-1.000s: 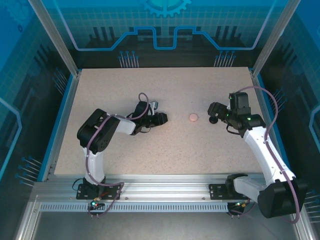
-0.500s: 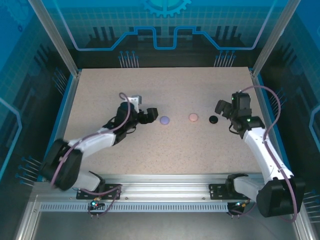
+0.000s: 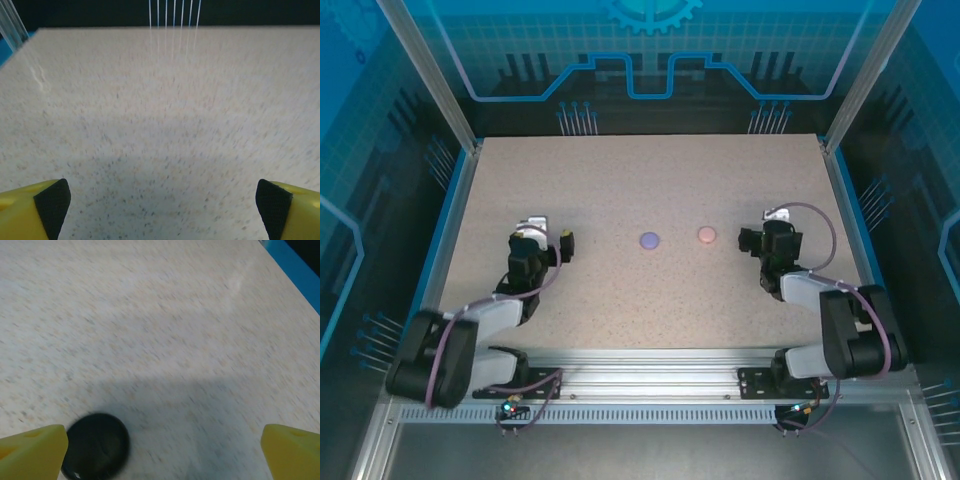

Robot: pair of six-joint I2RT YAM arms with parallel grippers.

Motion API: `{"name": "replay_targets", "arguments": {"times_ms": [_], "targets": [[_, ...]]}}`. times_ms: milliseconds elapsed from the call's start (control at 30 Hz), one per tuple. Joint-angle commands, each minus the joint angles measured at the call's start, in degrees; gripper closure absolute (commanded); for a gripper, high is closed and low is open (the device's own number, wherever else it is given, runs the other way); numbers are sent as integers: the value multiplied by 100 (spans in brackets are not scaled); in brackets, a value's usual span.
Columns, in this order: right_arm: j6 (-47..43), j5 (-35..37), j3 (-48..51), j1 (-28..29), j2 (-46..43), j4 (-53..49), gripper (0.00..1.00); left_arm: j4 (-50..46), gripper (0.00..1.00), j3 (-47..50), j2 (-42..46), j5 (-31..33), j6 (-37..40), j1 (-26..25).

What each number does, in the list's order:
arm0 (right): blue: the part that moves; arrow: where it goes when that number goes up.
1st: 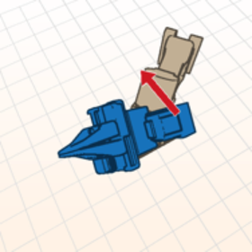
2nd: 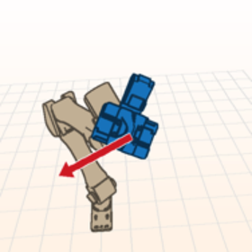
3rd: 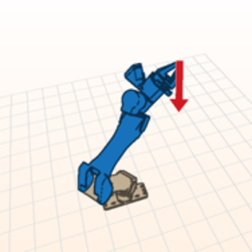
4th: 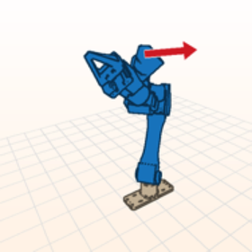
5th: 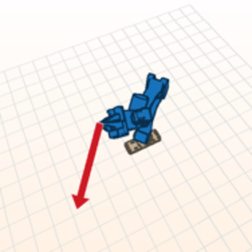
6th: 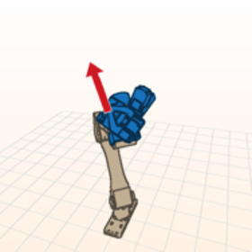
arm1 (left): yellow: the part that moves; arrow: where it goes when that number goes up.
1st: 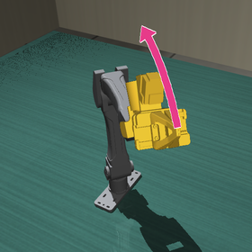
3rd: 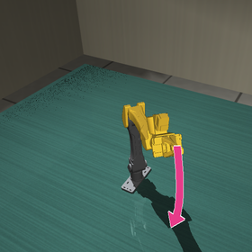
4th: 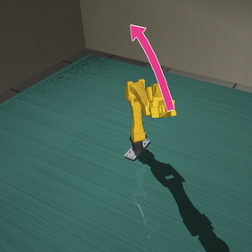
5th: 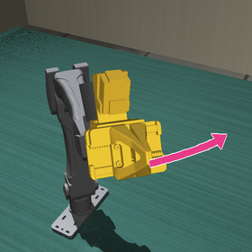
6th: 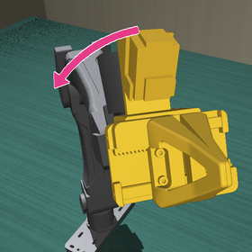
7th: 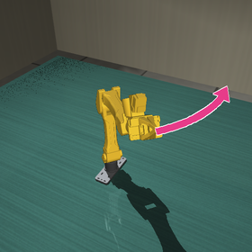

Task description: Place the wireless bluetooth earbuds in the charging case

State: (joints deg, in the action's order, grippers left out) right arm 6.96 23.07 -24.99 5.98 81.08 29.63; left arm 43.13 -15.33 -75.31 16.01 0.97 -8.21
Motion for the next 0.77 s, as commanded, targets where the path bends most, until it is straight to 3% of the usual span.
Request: {"name": "replay_targets", "arguments": {"times_ms": [0,33,67,100,200,733], "targets": [[-686,-921,180,53,429,1597,0,1663,1,67,-818,-410,392,126],[-730,-949,251,30,638,2029,0,1842,1,58,-1061,-518,342,196],[-626,-1202,110,-105,525,1543,0,1863,1,-47,-1217,-528,314,264],[-569,-1575,102,-269,506,1494,0,1220,1,-309,-1170,-597,280,276],[-595,-1470,117,-207,512,1534,0,367,1,-756,-1154,-1156,2,662],[-658,-1730,65,-240,514,1415,0,261,1,-823,-1175,-1225,-97,770]]}}
